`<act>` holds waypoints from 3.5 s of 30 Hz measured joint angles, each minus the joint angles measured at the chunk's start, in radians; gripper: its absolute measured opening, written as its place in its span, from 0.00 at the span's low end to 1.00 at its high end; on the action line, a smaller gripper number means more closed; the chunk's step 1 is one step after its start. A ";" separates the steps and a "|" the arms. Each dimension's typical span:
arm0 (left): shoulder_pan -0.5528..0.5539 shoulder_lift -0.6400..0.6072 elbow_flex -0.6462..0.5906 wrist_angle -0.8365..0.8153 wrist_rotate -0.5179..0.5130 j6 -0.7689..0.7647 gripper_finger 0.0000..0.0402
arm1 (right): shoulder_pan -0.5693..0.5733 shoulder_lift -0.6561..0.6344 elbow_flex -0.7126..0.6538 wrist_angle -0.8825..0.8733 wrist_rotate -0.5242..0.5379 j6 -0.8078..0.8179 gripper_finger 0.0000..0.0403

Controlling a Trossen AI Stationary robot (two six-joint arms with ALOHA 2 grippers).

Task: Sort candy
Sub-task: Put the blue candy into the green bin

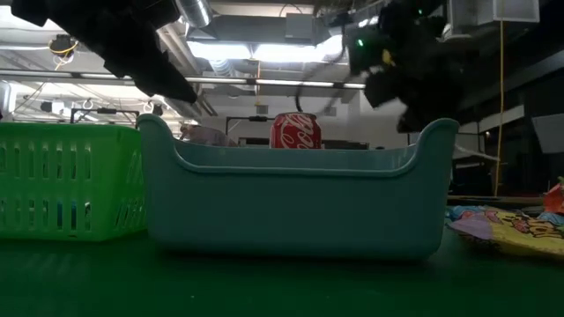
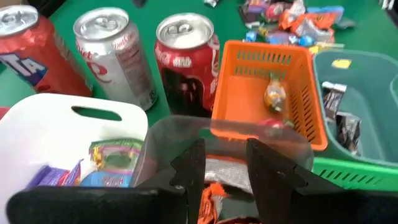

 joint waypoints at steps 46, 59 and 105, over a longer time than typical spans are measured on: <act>0.001 0.000 0.000 0.592 -0.073 0.130 0.27 | 0.189 -0.001 0.206 1.194 0.108 -0.054 0.20; 0.002 0.000 0.000 0.606 -0.134 0.158 0.27 | 0.189 0.007 0.206 1.246 0.106 -0.054 0.20; -0.119 0.004 0.000 0.220 0.241 -0.143 0.00 | 0.189 -0.100 0.208 0.837 0.072 0.030 0.55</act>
